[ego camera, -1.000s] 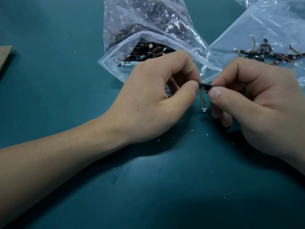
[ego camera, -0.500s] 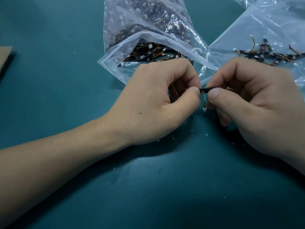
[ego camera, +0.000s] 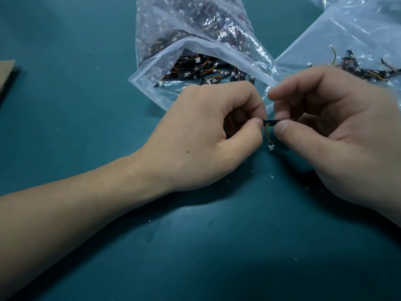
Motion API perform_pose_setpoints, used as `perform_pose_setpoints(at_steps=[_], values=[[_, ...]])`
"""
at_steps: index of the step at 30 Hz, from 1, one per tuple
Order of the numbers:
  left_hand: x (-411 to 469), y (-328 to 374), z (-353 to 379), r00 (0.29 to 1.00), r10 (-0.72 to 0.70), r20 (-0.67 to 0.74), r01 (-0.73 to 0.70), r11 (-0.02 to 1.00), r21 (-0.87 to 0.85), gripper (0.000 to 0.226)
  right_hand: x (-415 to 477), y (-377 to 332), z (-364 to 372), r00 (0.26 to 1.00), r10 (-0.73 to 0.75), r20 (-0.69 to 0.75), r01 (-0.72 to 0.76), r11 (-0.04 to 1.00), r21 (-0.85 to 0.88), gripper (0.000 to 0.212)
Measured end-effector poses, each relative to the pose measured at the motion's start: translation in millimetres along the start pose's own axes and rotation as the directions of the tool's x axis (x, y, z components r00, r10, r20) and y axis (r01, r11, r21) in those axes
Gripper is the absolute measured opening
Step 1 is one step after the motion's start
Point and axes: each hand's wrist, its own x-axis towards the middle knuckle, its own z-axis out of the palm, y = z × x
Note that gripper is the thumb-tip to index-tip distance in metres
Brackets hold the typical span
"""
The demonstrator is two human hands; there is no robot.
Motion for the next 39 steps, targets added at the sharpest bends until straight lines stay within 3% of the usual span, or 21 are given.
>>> perform_pose_setpoints(at_steps=[9, 39], values=[[-0.2, 0.3, -0.3, 0.999, 0.013, -0.032, -0.014, 1.000, -0.015, 0.005, -0.3, -3.3, -0.2, 0.998, 0.049, -0.033, -0.052, 0.994, -0.098, 0.008], [-0.2, 0.3, 0.6, 0.999, -0.018, -0.029, 0.017, 0.999, -0.043, 0.009, 4.6, -5.8, -0.3, 0.997, 0.072, 0.019, -0.072, 0.997, -0.001, 0.012]])
